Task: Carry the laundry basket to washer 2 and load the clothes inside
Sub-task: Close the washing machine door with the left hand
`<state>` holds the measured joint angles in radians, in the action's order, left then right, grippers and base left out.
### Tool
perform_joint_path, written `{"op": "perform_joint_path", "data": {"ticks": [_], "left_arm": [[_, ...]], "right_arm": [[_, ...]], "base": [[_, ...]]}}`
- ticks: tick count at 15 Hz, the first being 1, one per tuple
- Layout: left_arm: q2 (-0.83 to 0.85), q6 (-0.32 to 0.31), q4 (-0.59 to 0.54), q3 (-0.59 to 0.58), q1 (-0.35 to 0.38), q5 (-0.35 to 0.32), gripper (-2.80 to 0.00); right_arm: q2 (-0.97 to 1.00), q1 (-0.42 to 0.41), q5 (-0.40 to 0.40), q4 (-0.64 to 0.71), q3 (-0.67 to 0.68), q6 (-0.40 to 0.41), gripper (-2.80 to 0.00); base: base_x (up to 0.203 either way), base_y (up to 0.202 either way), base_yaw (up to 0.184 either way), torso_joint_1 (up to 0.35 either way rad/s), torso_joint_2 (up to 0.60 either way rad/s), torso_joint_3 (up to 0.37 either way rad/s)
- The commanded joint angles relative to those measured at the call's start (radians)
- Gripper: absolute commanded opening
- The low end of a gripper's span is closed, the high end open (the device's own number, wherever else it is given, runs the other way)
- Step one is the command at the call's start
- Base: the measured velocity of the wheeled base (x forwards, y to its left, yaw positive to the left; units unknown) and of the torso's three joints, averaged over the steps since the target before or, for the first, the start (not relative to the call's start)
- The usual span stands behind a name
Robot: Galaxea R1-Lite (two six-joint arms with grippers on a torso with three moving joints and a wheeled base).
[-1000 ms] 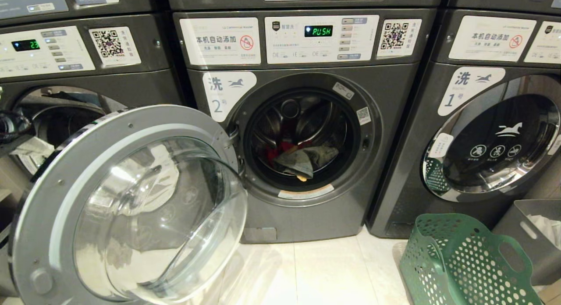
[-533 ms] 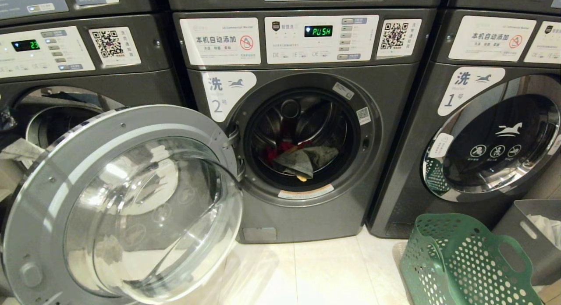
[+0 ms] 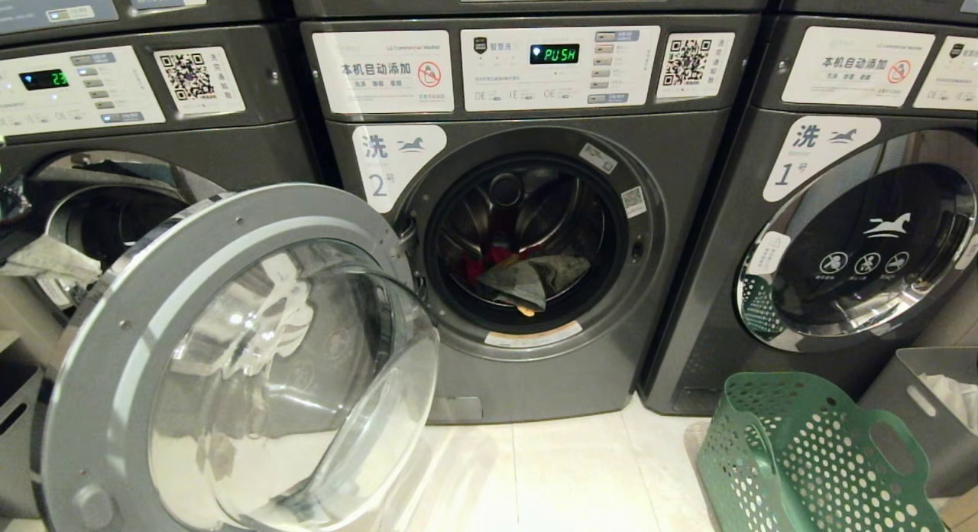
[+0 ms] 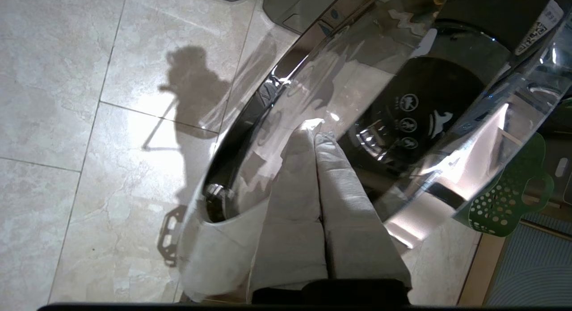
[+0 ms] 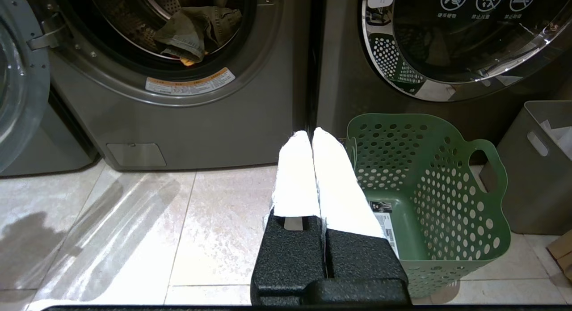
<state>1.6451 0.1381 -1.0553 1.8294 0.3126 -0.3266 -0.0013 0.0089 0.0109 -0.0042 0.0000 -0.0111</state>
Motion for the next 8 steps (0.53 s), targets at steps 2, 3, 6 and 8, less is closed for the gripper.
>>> {"op": "perform_joint_path", "data": {"ticks": [2,3,6,8], "left_arm": [[-0.026,0.002,-0.013,-0.001,-0.038,0.000,-2.80],[-0.031,0.002,-0.026,-0.002,-0.055,0.000,-2.80],[-0.050,0.005,-0.040,-0.005,-0.125,-0.002,-2.80],[-0.057,0.008,-0.055,-0.005,-0.189,-0.002,-2.80]], "right_arm": [[0.001,0.000,0.000,0.000,0.000,-0.003,-2.80],[0.001,0.000,0.000,0.000,0.000,-0.003,-2.80],[0.001,0.000,0.000,0.000,0.000,-0.003,-2.80],[0.001,0.000,0.000,0.000,0.000,-0.003,-2.80]], "base": [[0.000,0.000,0.000,0.000,0.00,0.000],[0.000,0.000,0.000,0.000,0.00,0.000],[0.000,0.000,0.000,0.000,0.00,0.000],[0.000,0.000,0.000,0.000,0.00,0.000]]}}
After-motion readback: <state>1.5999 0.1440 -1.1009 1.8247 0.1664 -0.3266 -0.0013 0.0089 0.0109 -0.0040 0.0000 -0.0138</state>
